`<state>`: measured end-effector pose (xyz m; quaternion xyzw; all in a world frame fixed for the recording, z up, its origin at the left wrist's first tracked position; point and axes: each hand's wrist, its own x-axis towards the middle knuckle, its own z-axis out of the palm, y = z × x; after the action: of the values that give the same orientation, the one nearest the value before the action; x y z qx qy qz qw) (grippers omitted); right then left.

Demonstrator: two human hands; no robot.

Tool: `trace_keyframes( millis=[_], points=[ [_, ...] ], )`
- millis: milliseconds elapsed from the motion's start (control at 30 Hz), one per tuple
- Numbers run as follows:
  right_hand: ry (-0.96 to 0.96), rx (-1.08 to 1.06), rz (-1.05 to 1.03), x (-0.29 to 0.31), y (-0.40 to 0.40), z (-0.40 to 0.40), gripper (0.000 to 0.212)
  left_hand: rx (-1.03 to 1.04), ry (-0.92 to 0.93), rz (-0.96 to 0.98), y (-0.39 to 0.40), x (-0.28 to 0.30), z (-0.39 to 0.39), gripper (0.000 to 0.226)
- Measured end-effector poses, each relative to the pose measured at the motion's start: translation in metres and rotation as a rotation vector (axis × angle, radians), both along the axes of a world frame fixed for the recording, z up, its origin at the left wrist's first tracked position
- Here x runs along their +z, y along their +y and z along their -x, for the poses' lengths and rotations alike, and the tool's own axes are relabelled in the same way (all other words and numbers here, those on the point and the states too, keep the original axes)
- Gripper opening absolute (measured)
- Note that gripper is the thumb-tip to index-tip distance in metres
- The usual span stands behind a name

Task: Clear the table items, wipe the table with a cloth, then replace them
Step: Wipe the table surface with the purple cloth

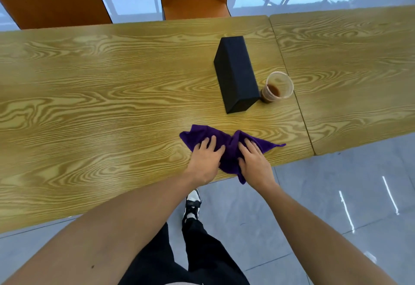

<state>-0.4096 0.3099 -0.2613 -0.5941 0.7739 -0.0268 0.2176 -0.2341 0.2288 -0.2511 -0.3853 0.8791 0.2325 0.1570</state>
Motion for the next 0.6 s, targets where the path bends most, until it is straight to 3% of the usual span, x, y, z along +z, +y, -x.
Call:
trace_keyframes(
  millis=[133,300,433,600],
  points=[
    [0.022,-0.039,-0.082,0.017,-0.001,-0.006,0.051,0.067,0.037,-0.120,-0.002,0.016,-0.012,0.056],
    [0.097,0.033,-0.019,0.051,-0.025,-0.030,0.042,0.193,0.021,-0.249,-0.012,0.042,-0.042,0.034],
    [0.008,0.161,-0.080,0.085,-0.063,-0.062,0.043,0.317,0.004,-0.297,-0.026,0.064,-0.081,0.044],
    [0.050,0.397,-0.261,0.136,-0.127,-0.113,0.057,0.451,-0.081,-0.158,-0.050,0.109,-0.137,0.058]
  ],
)
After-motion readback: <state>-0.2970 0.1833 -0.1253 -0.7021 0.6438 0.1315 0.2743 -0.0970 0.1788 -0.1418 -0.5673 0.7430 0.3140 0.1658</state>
